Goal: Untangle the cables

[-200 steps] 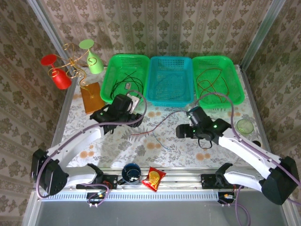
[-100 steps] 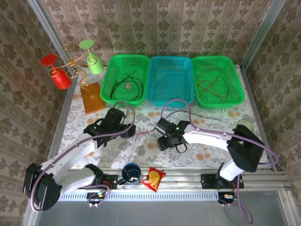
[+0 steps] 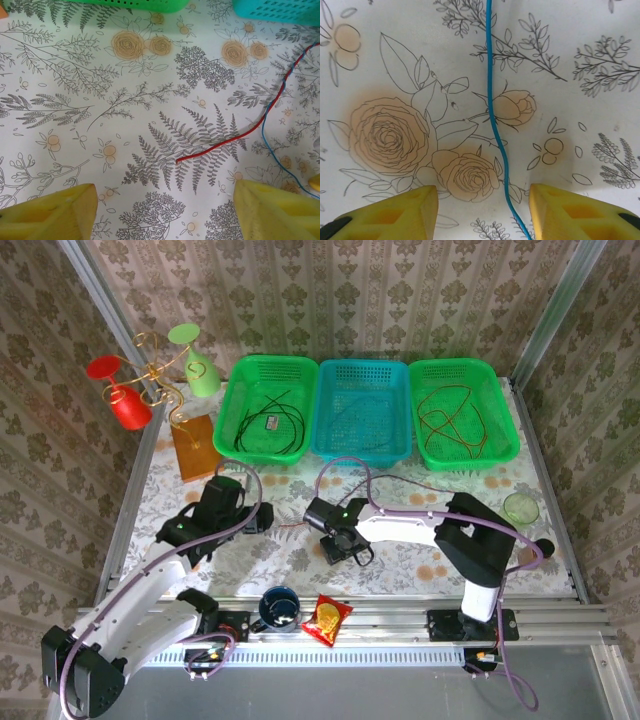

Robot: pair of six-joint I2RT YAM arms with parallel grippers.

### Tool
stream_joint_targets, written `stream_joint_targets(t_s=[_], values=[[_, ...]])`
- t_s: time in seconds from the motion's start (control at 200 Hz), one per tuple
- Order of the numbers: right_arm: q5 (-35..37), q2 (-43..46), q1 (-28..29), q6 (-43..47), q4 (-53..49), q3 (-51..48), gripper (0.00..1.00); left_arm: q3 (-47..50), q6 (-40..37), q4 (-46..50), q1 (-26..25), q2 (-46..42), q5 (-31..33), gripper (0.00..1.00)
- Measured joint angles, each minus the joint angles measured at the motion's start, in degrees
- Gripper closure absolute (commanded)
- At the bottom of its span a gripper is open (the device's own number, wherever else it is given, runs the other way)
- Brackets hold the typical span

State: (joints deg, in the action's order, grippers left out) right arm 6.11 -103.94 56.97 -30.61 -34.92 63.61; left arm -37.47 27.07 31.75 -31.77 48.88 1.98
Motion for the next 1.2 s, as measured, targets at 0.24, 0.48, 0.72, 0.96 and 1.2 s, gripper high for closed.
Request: stream_joint_targets(t_s=[0.24,0.48,0.72,0.96,1.2], values=[[0.57,-0.96,0.11,0.57,-0.79,1.16,0.62,0.39,-0.02,0.20,0.00,0.17,-0.76,0.29],[1.60,-0.96,0.33,1.64,-0.39,1.07,0.81,0.39,-0.31,0.09,-0.70,0.66,-1.16,0.29],[3.54,0.22,0.70,2.10,1.38,-0.59,0.96,0.37,-3.06,-1.62,-8.55,0.61,3.10,0.30],[4.63,8.98,-0.09,3.74,2.71,-6.34,1.00,0.37,-7.26,-5.68,-12.04,0.61,5.31,0.30],[3.30,22.64,-5.14,5.86,5.60,-8.76,1.00,3.15,-17.62,-16.76,-16.68,-0.04,2.14,0.25]])
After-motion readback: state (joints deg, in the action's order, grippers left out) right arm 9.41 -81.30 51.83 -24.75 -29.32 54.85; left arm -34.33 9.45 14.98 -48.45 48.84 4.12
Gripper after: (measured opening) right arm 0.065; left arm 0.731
